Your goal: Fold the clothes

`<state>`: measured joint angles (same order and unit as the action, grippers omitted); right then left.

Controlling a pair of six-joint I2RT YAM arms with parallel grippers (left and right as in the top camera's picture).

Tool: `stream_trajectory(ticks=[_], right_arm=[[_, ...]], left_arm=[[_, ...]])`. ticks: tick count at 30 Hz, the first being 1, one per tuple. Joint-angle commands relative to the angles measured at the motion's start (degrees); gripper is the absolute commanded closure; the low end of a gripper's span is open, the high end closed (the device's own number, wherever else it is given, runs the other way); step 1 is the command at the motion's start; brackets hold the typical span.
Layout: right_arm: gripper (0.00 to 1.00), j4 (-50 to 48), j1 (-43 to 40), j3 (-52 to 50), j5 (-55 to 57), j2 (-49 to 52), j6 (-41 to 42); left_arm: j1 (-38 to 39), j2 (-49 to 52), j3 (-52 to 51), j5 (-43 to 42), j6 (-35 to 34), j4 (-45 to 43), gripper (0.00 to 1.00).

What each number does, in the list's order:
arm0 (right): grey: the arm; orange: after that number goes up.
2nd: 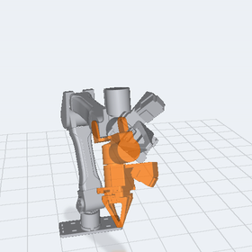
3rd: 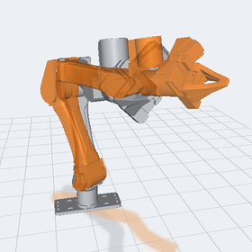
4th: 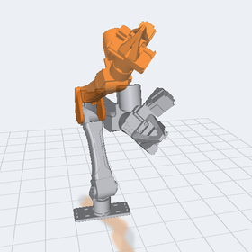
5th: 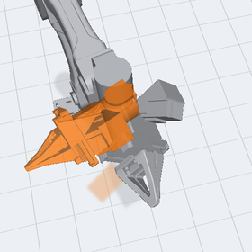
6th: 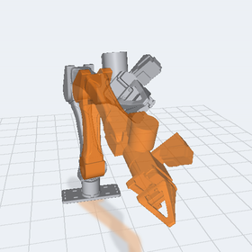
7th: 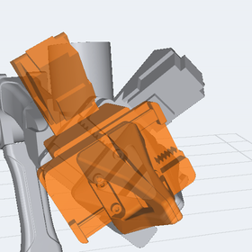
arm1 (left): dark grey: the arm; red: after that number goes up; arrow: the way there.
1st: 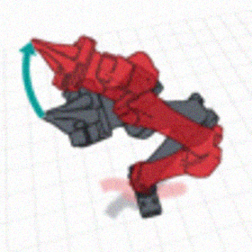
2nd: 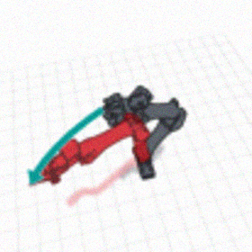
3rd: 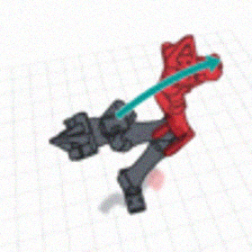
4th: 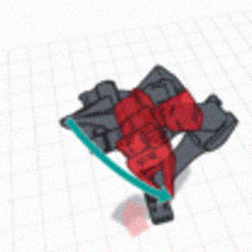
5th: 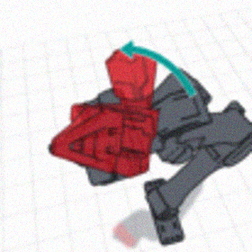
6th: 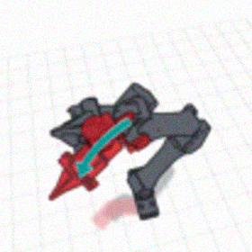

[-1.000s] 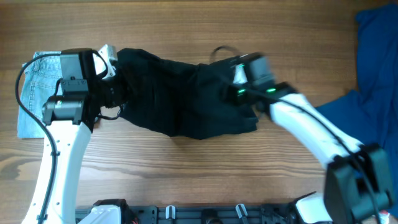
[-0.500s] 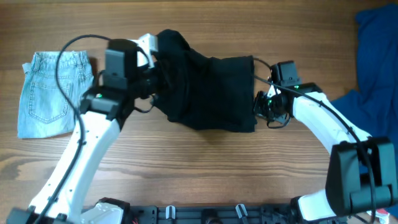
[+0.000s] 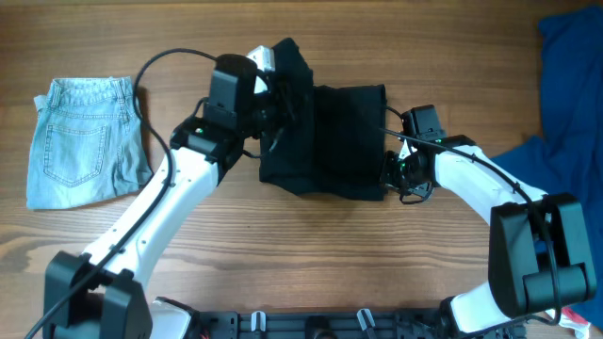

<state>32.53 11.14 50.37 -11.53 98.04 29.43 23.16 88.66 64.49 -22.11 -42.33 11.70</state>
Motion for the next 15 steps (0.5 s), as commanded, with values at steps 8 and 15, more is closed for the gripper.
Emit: stream_trajectory(ticks=[8, 15], right_arm=[[0.9, -0.61, 0.94, -1.01, -0.11, 1.62, -0.74], [0.9, -0.59, 0.94, -1.01, -0.11, 1.62, -0.74]], left_arm=[[4.92, 3.93, 1.46, 0.13, -1.88, -1.68, 0.93], [8.61, 4.26, 1.46, 0.13, -1.88, -3.06, 0.92]])
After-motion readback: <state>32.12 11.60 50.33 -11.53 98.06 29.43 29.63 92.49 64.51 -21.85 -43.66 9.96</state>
